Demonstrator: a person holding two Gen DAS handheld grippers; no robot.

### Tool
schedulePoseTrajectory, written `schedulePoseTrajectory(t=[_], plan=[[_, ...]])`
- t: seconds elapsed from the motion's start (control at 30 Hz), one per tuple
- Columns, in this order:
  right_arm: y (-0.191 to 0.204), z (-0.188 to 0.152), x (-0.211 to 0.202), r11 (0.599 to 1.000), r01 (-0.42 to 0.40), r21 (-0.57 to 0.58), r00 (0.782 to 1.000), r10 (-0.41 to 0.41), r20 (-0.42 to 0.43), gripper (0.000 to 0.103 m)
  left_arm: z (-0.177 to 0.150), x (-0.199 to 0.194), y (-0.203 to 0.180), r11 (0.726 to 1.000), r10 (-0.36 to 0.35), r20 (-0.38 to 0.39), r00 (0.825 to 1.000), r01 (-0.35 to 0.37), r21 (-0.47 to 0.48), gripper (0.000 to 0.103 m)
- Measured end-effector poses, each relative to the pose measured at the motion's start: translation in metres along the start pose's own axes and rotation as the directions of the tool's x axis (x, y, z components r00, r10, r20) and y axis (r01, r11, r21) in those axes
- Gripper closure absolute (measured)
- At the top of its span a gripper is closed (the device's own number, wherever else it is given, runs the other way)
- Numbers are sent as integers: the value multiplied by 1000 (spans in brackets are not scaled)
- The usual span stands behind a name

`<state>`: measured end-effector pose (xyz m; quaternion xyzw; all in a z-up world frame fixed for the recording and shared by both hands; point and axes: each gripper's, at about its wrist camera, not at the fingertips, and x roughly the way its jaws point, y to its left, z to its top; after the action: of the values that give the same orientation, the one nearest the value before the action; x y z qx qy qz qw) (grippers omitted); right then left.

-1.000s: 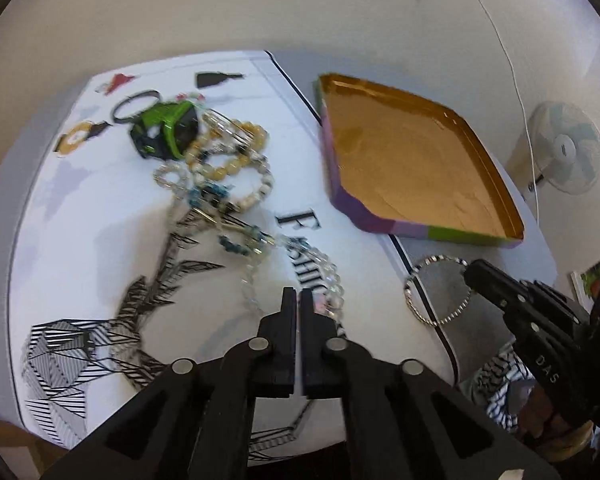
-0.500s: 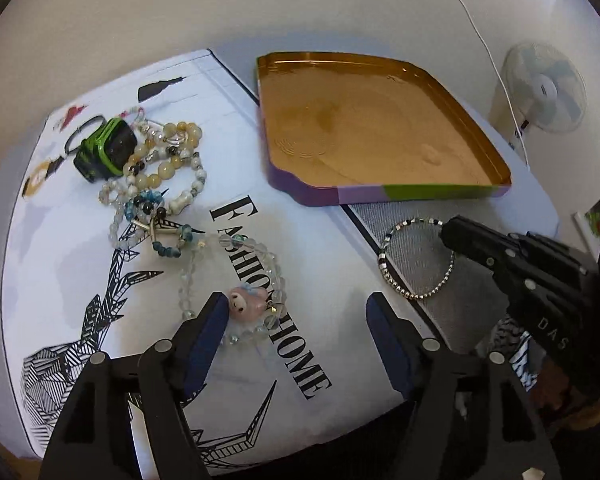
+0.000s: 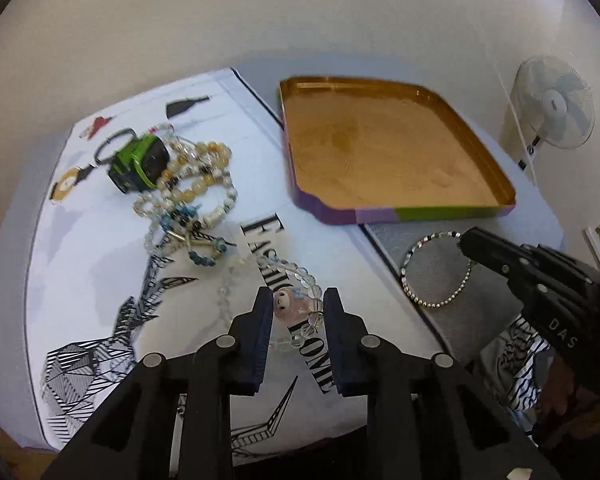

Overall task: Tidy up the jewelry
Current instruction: 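Grasp the clear crystal bracelet with pink charm using the left tool, then lower the crystal bracelet into the tray with the left tool while the right tool releases the silver bracelet there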

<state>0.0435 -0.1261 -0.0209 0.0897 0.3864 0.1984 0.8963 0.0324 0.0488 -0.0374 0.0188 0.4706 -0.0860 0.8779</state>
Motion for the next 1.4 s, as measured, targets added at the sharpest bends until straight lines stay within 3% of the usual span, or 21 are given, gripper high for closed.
schedulePoseTrajectory(t=[0.3,0.77,1.4], plan=[[15,8,-23,999,-21,-24,998,22,60,98,5,-35,4,1000,-9,82,997,11,-23,81],[25,12,-48,997,-39,-60,994,45,99,98,2,-55,5,999,-16,128,992,20,-31,81],[11,23,-63,999,3,-48,994,3,113,98,11,-69,13,996,-41,178,983,54,-64,81]])
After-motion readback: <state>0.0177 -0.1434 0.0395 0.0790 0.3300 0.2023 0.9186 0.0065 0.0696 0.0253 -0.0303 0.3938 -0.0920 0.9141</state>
